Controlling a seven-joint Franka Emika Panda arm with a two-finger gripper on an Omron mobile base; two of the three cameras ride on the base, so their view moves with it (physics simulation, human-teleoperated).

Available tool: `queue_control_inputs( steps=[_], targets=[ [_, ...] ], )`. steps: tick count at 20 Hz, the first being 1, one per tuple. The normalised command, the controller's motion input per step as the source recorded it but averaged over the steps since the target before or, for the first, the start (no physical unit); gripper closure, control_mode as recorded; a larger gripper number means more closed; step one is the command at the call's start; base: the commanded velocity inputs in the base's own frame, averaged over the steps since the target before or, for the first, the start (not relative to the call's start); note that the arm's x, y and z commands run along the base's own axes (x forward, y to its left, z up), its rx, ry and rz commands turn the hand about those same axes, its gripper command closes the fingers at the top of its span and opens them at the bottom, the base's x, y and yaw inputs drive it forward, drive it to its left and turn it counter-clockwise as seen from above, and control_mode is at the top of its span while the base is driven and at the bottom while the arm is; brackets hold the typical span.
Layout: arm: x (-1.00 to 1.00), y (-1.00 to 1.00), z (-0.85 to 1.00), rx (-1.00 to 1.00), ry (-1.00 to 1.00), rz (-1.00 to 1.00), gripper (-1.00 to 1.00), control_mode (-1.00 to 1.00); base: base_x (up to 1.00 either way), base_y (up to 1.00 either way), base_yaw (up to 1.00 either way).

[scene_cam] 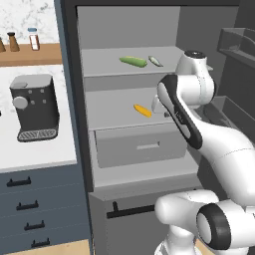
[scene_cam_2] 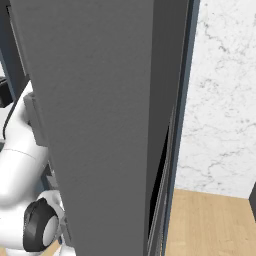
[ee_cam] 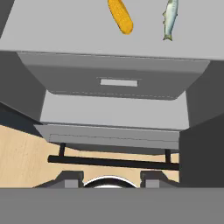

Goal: Place one corn and one fish in each tupperware on the nearby counter, to pack two identical lunches.

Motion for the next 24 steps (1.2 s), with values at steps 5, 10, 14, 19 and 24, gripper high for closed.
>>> queue_control_inputs(
  steps=[5,10,14,19,24],
  targets=[
    [0.06,0.0,-0.21,0.0,-0.07,0.0,-1.0,-1.0,0.0,0.0,0.0],
    [0.03,-0.11,-0.17,0.0,-0.01,0.0,-1.0,-1.0,0.0,0.0,0.0],
    [0.12,-0.08,-0.21,-0.02,-0.03,0.0,-1.0,-1.0,0.0,0.0,0.0],
    [0.55,-0.02,-0.17,0.0,-0.02,0.01,-1.0,-1.0,0.0,0.0,0.0],
    [0.71,-0.01,-0.3,0.0,-0.04,0.06,-1.0,-1.0,0.0,0.0,0.0]
  ],
)
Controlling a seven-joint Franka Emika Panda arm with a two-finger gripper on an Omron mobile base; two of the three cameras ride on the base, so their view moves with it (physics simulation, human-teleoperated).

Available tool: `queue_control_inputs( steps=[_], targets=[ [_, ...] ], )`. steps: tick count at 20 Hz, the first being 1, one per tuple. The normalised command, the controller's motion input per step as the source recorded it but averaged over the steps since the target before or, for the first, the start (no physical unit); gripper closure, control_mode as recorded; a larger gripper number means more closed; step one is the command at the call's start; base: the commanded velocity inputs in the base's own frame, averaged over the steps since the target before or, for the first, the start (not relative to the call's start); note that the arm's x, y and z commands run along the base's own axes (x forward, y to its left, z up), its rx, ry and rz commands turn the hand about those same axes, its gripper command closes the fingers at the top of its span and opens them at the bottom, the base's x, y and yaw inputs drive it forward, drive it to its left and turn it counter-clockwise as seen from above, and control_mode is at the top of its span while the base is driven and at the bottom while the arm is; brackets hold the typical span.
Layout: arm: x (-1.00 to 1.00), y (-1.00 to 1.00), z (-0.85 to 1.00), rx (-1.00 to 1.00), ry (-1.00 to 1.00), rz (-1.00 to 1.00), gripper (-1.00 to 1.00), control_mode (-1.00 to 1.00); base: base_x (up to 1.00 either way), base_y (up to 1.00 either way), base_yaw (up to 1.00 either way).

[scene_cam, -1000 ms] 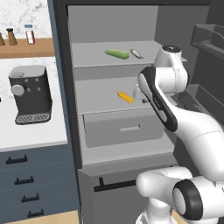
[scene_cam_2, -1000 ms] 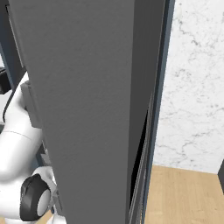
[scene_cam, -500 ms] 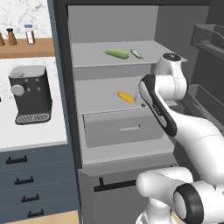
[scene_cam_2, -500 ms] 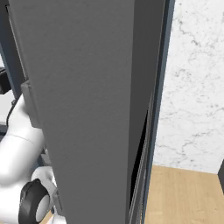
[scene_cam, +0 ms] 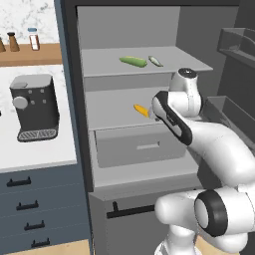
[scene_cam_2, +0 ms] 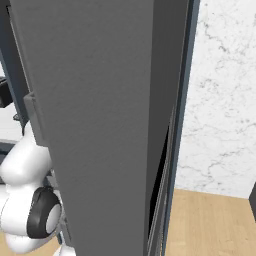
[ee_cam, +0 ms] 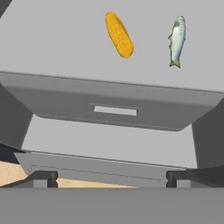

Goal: Place one corn and one fish in each tupperware on the nearby counter, to pack two identical lunches.

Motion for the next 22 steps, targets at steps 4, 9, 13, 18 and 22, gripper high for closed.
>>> queue_control_inputs(
  steps=[4,9,13,18,22],
  targets=[
    [0.71,0.0,-0.34,0.0,-0.03,0.09,-1.0,-1.0,0.0,0.0,0.0],
    [0.76,0.01,-0.41,-0.02,-0.03,0.06,-1.0,-1.0,0.0,0.0,0.0],
    [0.76,0.0,-0.32,0.0,0.0,0.07,-1.0,-1.0,0.0,0.0,0.0],
    [0.67,0.0,-0.16,0.0,0.0,0.08,-1.0,-1.0,0.0,0.0,0.0],
    [0.61,0.0,-0.11,0.0,0.0,0.06,-1.0,-1.0,0.0,0.0,0.0]
  ],
)
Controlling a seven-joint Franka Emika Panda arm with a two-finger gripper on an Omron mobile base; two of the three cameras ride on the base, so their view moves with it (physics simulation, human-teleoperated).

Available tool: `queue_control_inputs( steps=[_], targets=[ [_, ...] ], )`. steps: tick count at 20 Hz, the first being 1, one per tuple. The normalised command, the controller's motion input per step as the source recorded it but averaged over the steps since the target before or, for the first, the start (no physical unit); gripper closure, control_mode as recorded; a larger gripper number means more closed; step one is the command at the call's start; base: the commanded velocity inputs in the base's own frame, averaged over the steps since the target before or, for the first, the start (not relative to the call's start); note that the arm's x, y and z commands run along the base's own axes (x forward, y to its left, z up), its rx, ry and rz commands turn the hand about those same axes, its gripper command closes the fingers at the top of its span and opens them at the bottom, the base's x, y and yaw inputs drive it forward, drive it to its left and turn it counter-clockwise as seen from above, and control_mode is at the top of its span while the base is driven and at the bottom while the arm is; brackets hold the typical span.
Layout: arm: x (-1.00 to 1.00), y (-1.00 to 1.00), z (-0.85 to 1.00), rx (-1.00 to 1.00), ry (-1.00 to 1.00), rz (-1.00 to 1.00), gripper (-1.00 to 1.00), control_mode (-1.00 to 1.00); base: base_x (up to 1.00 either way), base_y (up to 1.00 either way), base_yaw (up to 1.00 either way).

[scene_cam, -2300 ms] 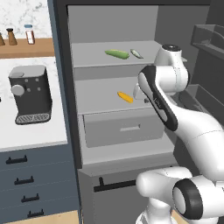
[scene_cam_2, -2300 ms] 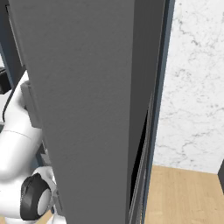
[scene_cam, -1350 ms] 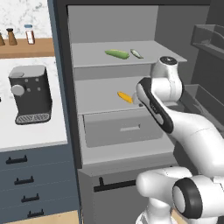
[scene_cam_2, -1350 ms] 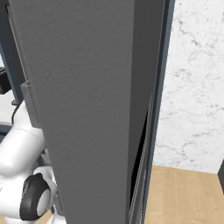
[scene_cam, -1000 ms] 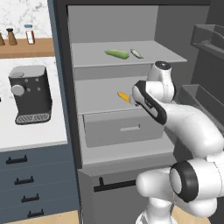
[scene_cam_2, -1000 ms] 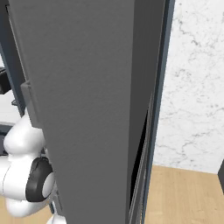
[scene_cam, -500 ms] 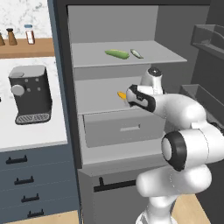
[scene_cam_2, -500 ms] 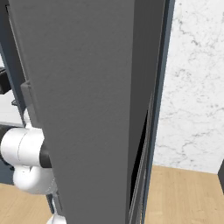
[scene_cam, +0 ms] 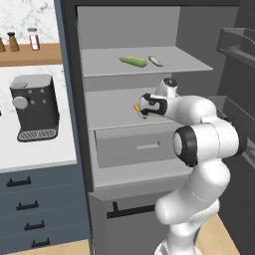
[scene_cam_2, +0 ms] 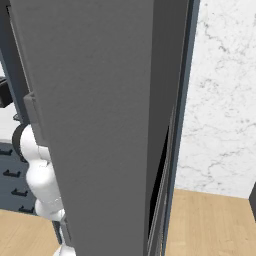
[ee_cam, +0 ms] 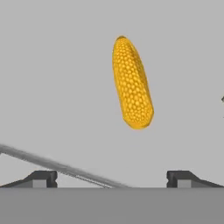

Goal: Place one corn and one fish in each tupperware on the nearby counter, to pack two identical lunches.

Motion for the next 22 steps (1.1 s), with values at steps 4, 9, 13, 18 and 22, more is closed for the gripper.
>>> queue_control_inputs(
  steps=[4,9,13,18,22],
  targets=[
    [0.6,0.0,-0.13,0.0,0.0,0.04,-1.0,-1.0,0.0,0.0,0.0],
    [0.59,0.0,-0.19,0.0,0.0,0.02,-1.0,-1.0,0.0,0.0,0.0],
    [0.57,0.0,-0.31,-0.01,0.0,0.02,-1.0,-1.0,0.0,0.0,0.0],
    [0.55,0.01,-0.32,-0.02,0.0,0.01,-1.0,-1.0,0.0,0.0,0.0],
    [0.09,0.21,-0.43,-0.08,0.03,0.01,-1.0,-1.0,0.0,0.0,0.0]
  ],
)
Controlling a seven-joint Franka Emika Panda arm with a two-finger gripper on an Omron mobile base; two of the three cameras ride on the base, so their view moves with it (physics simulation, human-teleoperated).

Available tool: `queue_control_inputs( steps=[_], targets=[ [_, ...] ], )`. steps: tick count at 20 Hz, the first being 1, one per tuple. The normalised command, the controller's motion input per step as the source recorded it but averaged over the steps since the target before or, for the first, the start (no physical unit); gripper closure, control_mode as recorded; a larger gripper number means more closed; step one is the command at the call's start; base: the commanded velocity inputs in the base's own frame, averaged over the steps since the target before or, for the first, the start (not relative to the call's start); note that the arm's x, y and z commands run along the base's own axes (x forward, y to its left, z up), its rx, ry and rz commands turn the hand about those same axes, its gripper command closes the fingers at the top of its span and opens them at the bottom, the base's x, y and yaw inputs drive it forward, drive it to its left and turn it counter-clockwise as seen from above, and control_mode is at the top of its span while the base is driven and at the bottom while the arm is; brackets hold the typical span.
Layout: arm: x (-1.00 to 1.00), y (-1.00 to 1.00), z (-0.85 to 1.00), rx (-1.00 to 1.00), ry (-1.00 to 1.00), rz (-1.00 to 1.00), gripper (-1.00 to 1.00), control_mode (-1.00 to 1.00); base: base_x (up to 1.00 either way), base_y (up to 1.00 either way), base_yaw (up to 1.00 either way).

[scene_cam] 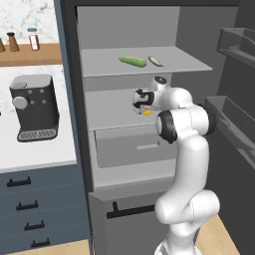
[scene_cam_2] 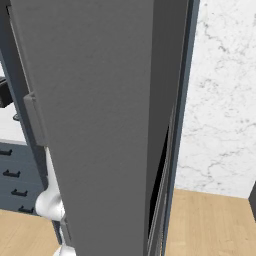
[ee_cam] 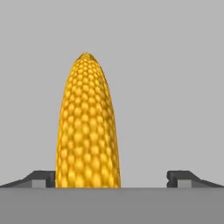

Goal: Place one corn and one fish in each tupperware on the nearby counter, to pack two identical lunches.

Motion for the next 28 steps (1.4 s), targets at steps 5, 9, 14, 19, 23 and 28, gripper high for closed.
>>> queue_control_inputs(
  steps=[5,9,14,19,23,28],
  targets=[
    [-0.11,0.39,-0.46,-0.1,0.07,0.0,1.0,-1.0,0.0,0.0,0.0],
    [-0.39,0.21,-0.43,-0.06,0.13,0.02,1.0,-1.0,0.0,0.0,0.0],
    [-0.75,0.12,-0.22,-0.01,0.12,0.05,1.0,-1.0,0.0,0.0,0.0],
    [-1.0,0.12,-0.08,0.0,-0.02,0.11,1.0,-1.0,0.0,0.0,0.0],
    [-1.0,0.31,-0.5,-0.05,-0.12,0.09,1.0,-1.0,0.0,0.0,0.0],
    [-1.0,0.5,-0.97,-0.09,-0.43,0.1,1.0,-1.0,0.0,0.0,0.0]
  ],
)
